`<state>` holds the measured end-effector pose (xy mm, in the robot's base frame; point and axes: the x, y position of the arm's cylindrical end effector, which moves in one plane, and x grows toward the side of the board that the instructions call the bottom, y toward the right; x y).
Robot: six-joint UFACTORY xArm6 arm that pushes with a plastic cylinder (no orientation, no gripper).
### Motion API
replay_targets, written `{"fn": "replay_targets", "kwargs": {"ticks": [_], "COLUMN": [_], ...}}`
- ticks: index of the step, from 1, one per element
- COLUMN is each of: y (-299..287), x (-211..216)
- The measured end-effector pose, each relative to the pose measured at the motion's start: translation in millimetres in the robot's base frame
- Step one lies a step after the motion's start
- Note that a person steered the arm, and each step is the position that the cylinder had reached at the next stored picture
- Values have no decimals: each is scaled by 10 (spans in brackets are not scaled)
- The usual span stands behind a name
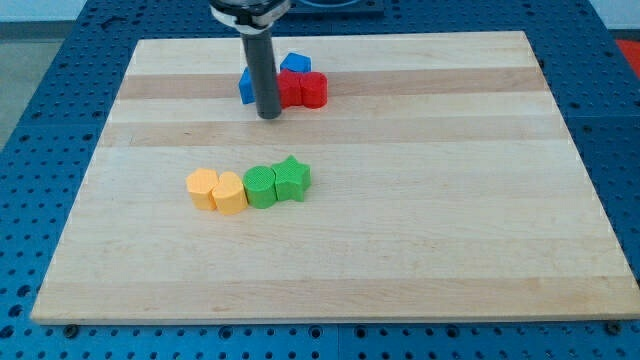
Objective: Nudge the blue triangle right a bit
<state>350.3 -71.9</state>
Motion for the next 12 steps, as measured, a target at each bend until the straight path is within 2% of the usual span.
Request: {"fn": "replay_targets", "kwargs": {"ticks": [2, 3, 4, 6, 8, 9, 10, 11, 12], "y": [999, 1421, 1448, 981, 427, 158, -325, -693, -721], "x": [181, 18, -384, -889, -1009, -1214, -1298, -1197, -969]}}
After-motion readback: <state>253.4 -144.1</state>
